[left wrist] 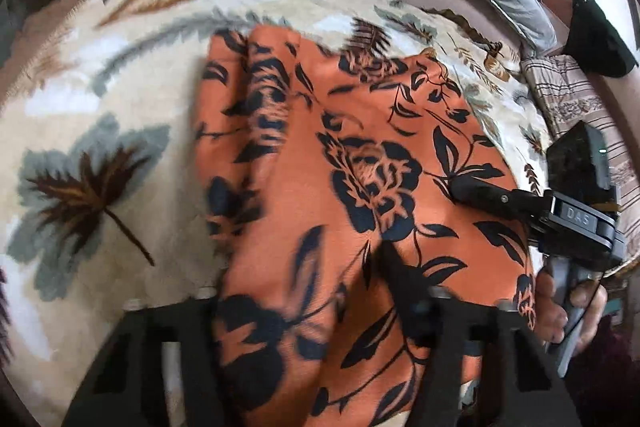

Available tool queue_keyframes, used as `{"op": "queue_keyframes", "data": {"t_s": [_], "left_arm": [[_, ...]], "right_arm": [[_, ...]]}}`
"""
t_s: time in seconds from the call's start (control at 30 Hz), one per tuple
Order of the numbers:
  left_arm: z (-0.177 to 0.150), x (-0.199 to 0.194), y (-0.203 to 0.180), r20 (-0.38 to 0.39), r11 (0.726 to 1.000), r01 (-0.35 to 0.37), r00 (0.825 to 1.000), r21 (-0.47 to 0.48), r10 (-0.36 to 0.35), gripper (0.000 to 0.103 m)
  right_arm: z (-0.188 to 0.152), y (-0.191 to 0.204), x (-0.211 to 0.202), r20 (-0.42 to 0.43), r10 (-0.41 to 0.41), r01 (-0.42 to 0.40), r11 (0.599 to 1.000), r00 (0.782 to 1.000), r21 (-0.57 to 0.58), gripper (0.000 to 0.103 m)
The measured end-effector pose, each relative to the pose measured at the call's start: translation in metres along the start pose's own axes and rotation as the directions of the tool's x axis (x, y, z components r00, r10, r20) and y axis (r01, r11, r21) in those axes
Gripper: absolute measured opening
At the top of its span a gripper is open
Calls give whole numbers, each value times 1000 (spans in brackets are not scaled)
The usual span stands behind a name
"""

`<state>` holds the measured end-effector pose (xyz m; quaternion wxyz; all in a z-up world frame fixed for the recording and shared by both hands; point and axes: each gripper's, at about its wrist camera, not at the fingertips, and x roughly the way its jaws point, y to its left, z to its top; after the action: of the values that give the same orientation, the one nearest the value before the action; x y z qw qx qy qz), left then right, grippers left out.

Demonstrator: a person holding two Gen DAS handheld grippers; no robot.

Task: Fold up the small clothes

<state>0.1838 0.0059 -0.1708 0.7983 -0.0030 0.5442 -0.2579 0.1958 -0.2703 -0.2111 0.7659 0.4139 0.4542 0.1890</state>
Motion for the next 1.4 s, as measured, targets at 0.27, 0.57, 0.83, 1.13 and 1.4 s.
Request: {"op": "queue_keyframes", "data": {"t_s": [0.27,0.57,0.83,1.13,1.4], "left_arm": [[-3,-25,-66,49,994,-24,999,109,19,36],[-27,11,-154,7,981,-69,998,181,68,39],[-39,-3,-180,144,902,-374,926,215,349,62],[-44,-43,-198,299,861,-462,870,214,392,62],[-47,-45,-193,325,845,-494,848,204,418,62]], "right_arm": [[-2,20,-62,135,-2,18,993,991,-117,43],[-15,-65,-144,170,-102,97,995,980,37,50],[-16,-69,-200,301,-176,170,984,937,46,64],[-41,-26,-189,263,-93,130,983,960,-130,50],[-69,-41,-167,152,-175,195,972,973,-132,42]]}}
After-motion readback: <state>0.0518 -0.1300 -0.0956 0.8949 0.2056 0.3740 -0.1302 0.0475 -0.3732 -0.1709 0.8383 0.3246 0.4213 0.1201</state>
